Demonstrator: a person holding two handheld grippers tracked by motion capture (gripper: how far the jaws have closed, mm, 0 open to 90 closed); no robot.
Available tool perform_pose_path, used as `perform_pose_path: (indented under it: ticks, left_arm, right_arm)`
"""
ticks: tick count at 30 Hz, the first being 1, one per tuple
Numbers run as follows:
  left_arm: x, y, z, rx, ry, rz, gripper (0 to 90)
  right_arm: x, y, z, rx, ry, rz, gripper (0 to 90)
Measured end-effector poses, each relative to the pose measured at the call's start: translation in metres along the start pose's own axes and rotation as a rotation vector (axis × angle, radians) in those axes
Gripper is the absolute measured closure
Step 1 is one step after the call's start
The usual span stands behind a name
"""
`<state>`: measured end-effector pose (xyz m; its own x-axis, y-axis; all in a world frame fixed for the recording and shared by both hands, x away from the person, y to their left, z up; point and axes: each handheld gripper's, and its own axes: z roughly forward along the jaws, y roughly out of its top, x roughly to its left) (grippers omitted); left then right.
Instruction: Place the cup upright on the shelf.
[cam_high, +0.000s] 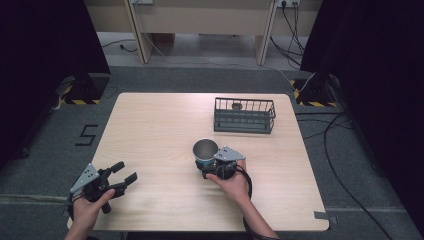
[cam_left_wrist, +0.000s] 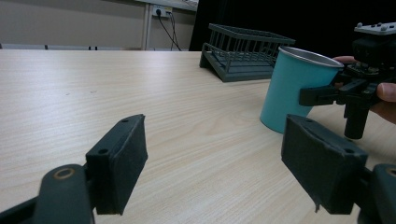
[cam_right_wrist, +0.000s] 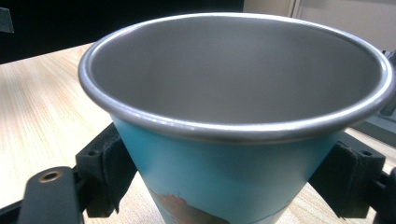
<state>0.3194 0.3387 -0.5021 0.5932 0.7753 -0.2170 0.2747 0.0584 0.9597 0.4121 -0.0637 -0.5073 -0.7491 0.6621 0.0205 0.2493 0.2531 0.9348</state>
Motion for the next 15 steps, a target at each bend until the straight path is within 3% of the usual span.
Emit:
perform_pose_path:
  ticks: [15]
  left_arm:
    - [-0.0005, 0.0001, -0.0001, -0.001, -0.003, 0.001, 21.8]
  right_arm:
    - [0.0003, 0.0029, -0.0037, -0.015, -0.003, 0.012, 18.0]
